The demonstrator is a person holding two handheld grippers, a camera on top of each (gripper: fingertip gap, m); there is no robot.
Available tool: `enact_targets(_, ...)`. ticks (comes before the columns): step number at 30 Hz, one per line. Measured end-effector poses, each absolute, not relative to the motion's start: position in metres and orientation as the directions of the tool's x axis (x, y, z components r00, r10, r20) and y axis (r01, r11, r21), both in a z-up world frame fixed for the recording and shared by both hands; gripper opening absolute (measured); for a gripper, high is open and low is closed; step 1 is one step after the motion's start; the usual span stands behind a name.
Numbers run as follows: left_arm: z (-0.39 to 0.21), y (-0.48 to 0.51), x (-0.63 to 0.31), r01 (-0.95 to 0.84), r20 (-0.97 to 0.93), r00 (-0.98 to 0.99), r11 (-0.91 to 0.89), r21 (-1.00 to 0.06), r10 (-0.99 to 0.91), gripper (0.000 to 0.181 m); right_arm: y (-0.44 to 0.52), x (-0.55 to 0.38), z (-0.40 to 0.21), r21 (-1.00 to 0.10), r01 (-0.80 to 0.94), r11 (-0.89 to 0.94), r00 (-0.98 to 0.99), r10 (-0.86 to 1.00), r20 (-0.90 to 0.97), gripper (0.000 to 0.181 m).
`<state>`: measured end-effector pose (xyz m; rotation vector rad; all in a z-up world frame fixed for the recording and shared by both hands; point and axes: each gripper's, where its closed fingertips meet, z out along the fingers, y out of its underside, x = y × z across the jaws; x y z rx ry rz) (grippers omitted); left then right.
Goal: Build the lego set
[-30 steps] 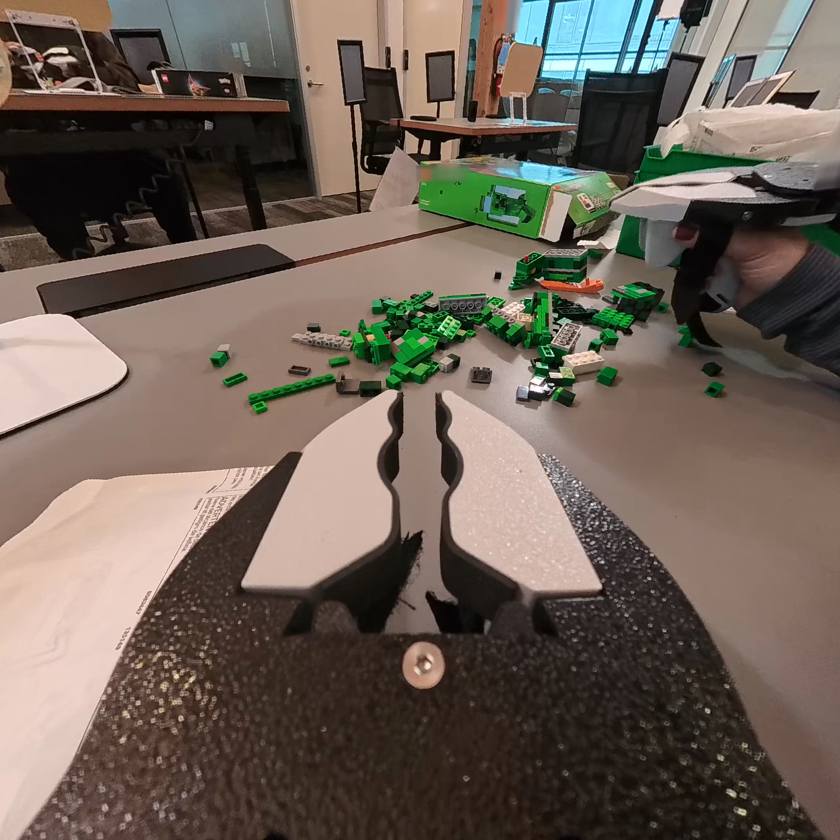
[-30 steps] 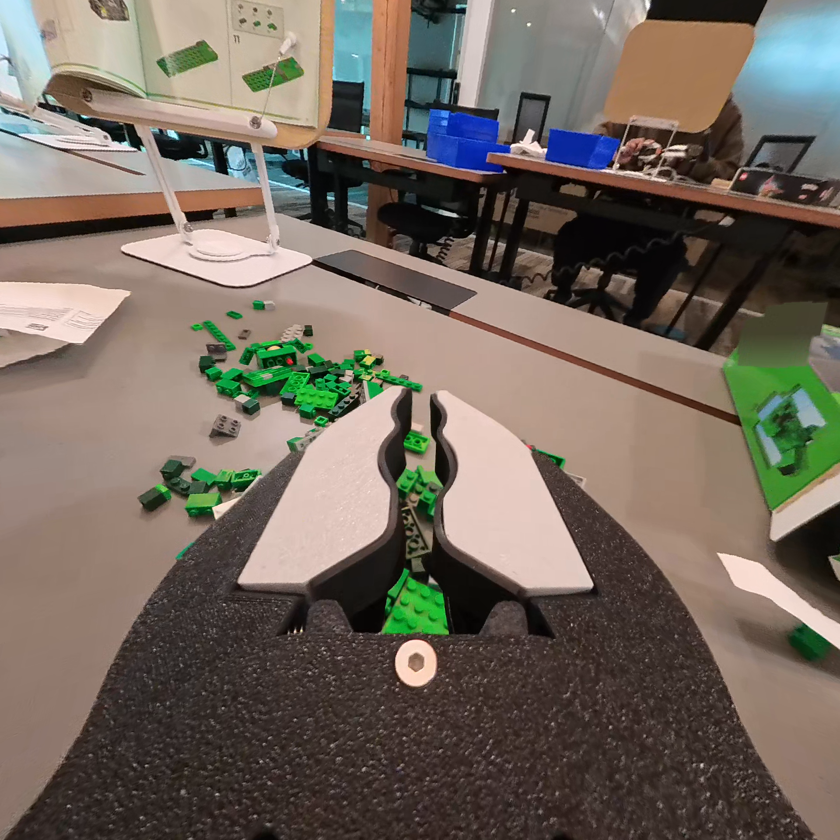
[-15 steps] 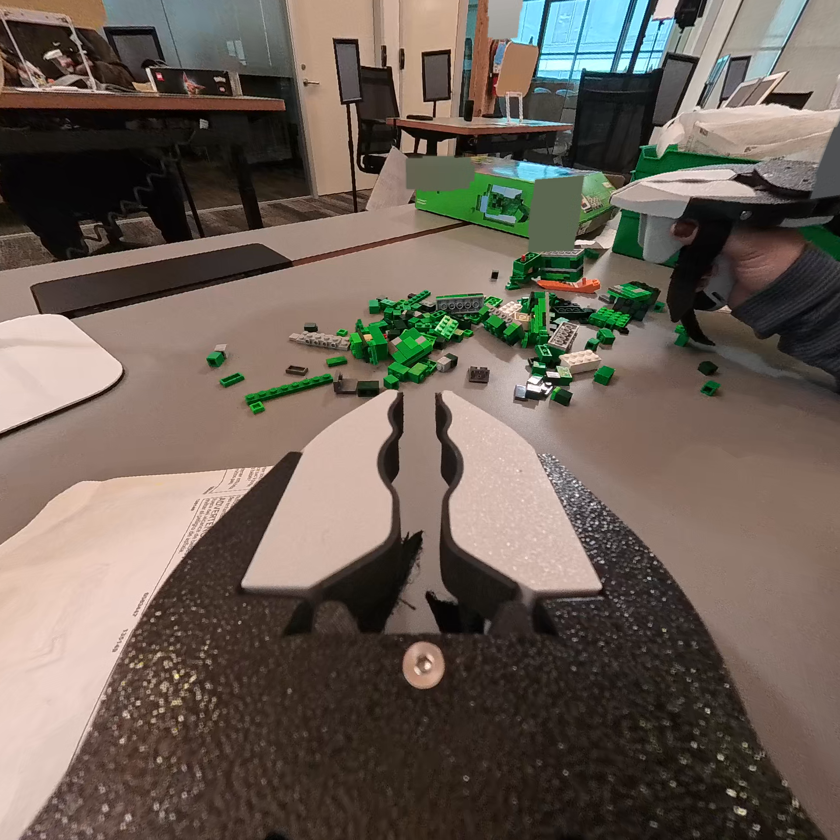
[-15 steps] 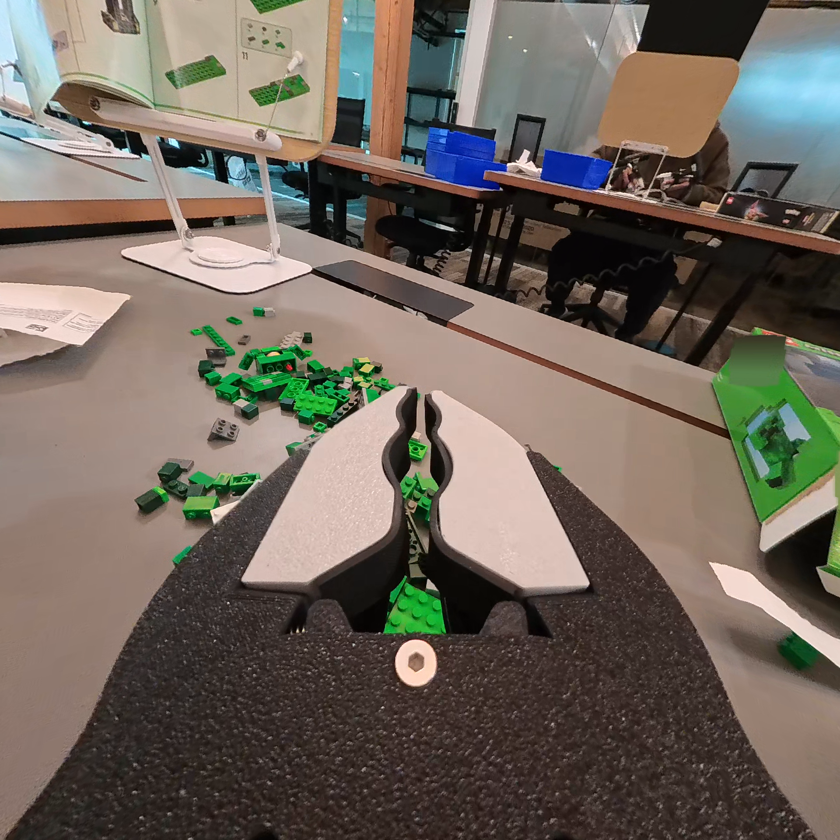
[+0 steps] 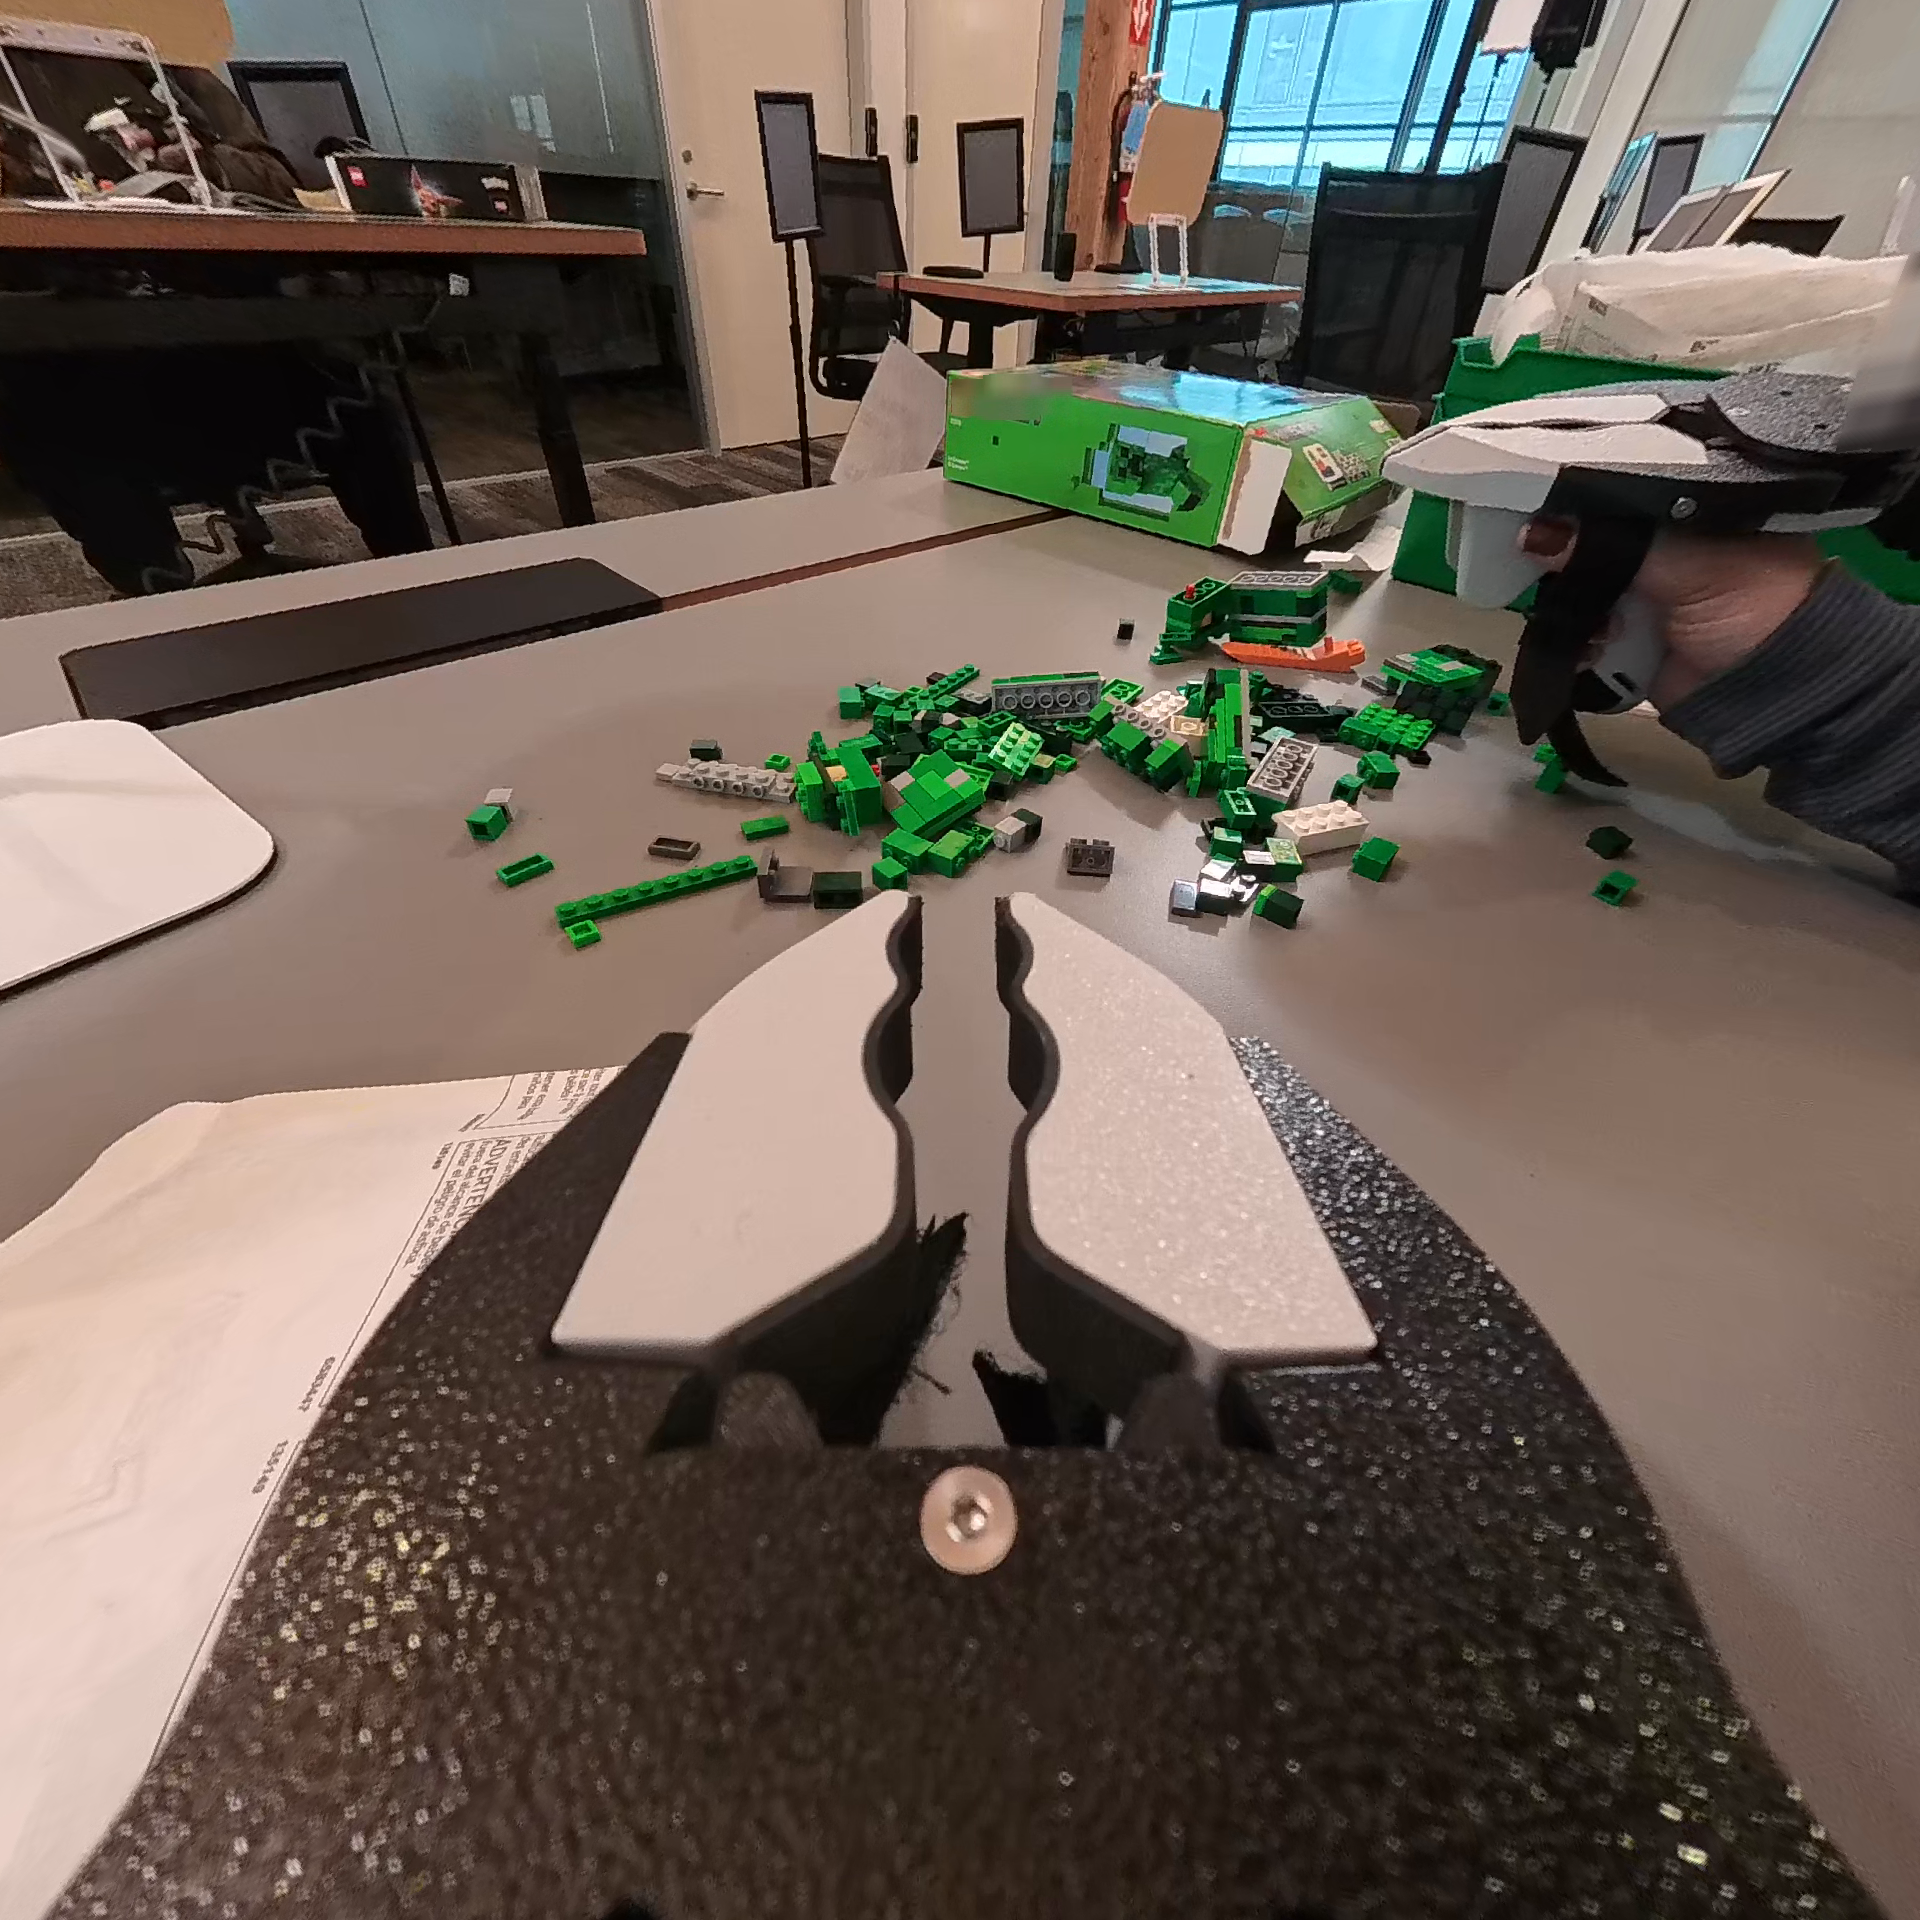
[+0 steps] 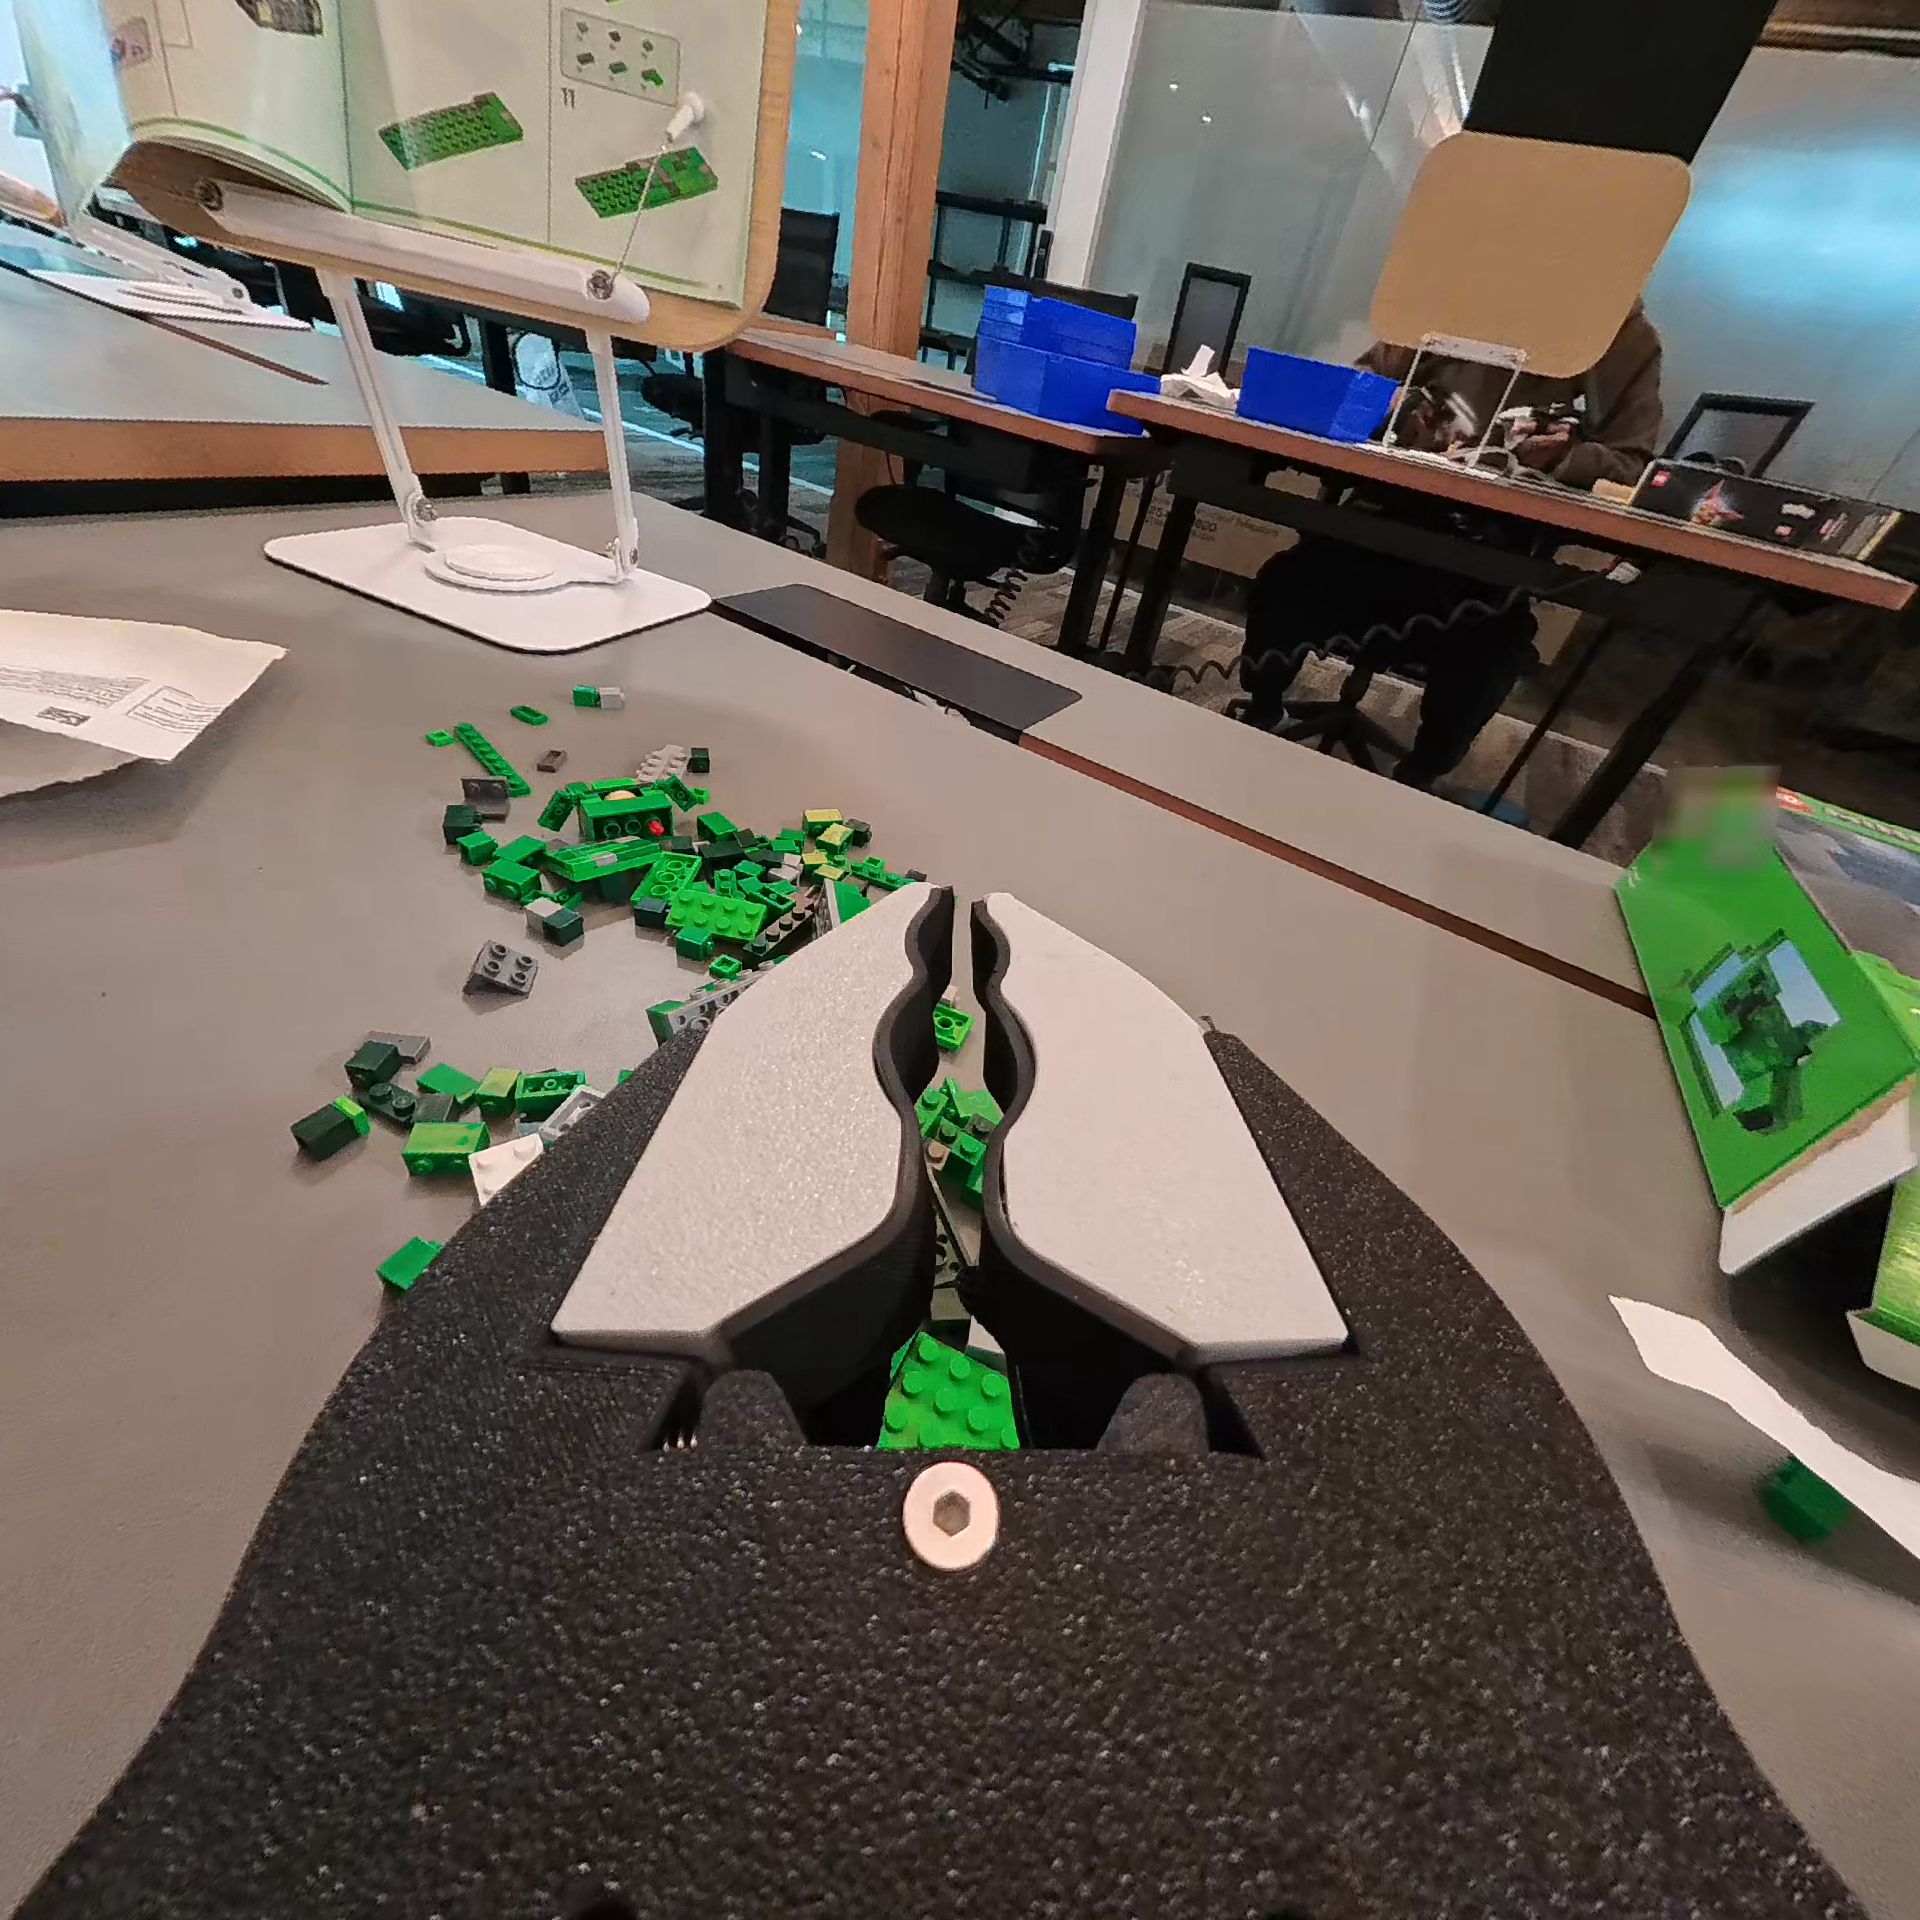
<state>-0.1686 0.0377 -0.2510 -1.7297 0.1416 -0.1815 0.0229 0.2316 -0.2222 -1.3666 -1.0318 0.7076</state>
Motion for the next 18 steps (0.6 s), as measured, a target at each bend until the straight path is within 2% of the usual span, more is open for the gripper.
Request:
enact_targets(14, -0.251, 0.038, -0.169, 0.006, 0.040, 0.980, -0.167, -0.986, -0.197, 0.013, 0.233, 0.025, -0.217, -0.980, 0.142, 0.138, 0.432, 0.882, 0.187, 0.003)
enact_targets(18, -0.251, 0.038, -0.169, 0.007, 0.040, 0.980, -0.167, -0.986, -0.197, 0.013, 0.234, 0.031, -0.208, -0.972, 0.128, 0.195, 0.473, 0.850, 0.233, 0.002)
